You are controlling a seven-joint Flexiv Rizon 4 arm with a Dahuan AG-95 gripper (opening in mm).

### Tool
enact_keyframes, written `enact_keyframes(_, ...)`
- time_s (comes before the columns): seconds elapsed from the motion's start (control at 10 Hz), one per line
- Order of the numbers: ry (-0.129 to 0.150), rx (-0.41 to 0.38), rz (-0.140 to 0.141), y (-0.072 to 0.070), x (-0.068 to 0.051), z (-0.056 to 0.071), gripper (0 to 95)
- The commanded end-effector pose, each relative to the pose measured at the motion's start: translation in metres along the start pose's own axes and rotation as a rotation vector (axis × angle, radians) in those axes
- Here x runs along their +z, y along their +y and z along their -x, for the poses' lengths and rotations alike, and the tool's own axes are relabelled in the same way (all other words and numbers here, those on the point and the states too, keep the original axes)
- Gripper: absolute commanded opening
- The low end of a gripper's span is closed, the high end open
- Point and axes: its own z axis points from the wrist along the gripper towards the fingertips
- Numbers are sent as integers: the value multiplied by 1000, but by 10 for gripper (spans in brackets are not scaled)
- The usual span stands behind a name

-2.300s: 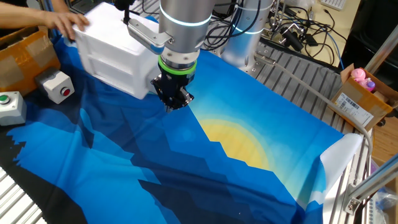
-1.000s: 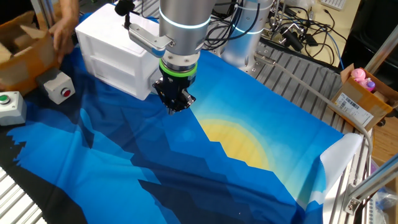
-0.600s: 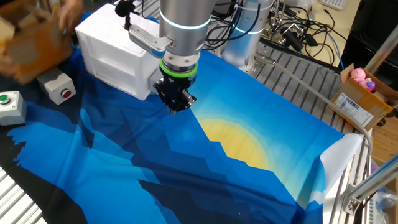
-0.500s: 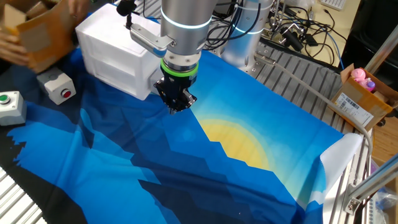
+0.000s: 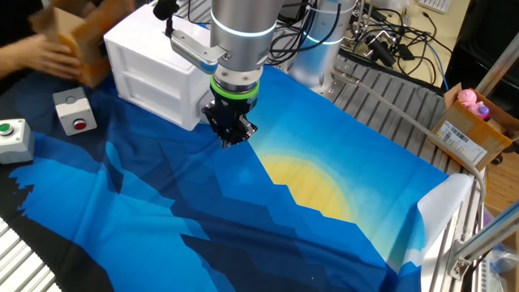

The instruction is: Press the button horizontally

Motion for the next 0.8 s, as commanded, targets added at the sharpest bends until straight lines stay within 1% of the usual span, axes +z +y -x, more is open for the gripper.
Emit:
enact_keyframes(0.1, 0, -1, 1, 0, 1, 0, 0)
enact_keyframes(0.2, 0, -1, 1, 0, 1, 0, 0)
enact_keyframes(0.5, 3, 24, -4, 17, -6, -4, 0)
enact_keyframes(0.8, 21, 40, -6, 26, -10, -6, 0)
